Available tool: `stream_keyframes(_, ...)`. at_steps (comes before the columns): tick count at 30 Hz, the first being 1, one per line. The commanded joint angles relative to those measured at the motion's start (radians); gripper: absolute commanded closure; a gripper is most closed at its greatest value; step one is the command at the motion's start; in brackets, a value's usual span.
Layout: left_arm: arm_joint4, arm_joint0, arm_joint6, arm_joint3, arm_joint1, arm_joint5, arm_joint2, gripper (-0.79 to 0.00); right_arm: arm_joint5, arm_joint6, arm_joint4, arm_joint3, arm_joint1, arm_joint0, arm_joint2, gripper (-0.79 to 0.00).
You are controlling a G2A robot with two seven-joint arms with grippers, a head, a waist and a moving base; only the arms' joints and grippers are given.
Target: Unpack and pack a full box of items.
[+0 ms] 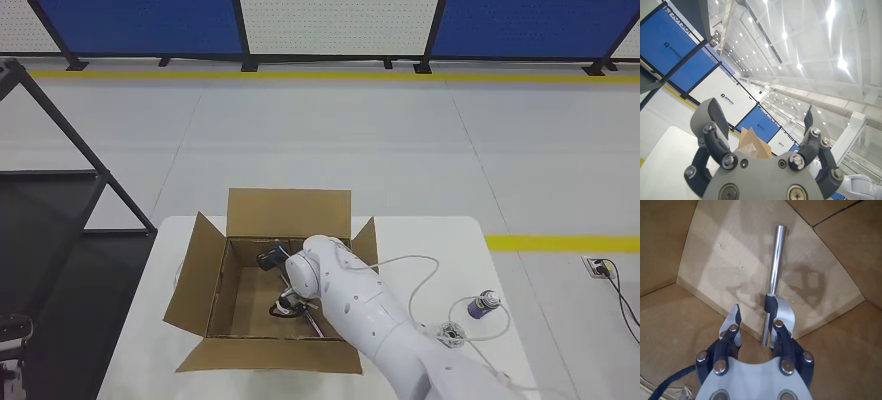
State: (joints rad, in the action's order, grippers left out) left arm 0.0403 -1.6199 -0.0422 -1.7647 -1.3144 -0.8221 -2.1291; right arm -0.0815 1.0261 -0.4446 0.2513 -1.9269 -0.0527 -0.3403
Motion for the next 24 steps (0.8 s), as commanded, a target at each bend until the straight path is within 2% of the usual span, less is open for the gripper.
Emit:
stream_keyframes(1,0.0,0.0,0.0,0.0,0.0,0.0,0.0,-0.785,-0.002,-0.006,-0.001,-0.005,-0.003,0.003,-0.004,-0.345)
stream_keyframes(7,0.0,0.0,0.0,0.0,0.0,0.0,0.0,-0.785,-0.031,-0.054,0.005,-0.005,-0.006,0.029,-0.028,-0.369)
stream_keyframes(10,0.0,0.0,0.0,0.0,0.0,0.0,0.0,-0.785,-0.035,-0.093,0.0,0.006,-0.003,0.054,-0.04,-0.409)
stream_keyframes(13,0.0,0.0,0.0,0.0,0.0,0.0,0.0,-0.785,-0.047,-0.157,-0.011,0.028,0.008,0.076,-0.054,-0.388)
stream_keyframes(16,0.0,0.0,0.0,0.0,0.0,0.0,0.0,-0.785,-0.043,-0.194,-0.026,0.061,0.024,0.09,-0.068,-0.406)
stream_keyframes(17,0.0,0.0,0.0,0.0,0.0,0.0,0.0,-0.785,-0.043,-0.201,-0.031,0.079,0.03,0.092,-0.074,-0.465)
stream_keyframes(19,0.0,0.0,0.0,0.0,0.0,0.0,0.0,-0.785,-0.038,-0.207,-0.049,0.119,0.048,0.094,-0.082,-0.634)
stream_keyframes(24,0.0,0.0,0.0,0.0,0.0,0.0,0.0,-0.785,0.019,-0.183,-0.112,0.317,0.116,0.069,-0.123,-0.773)
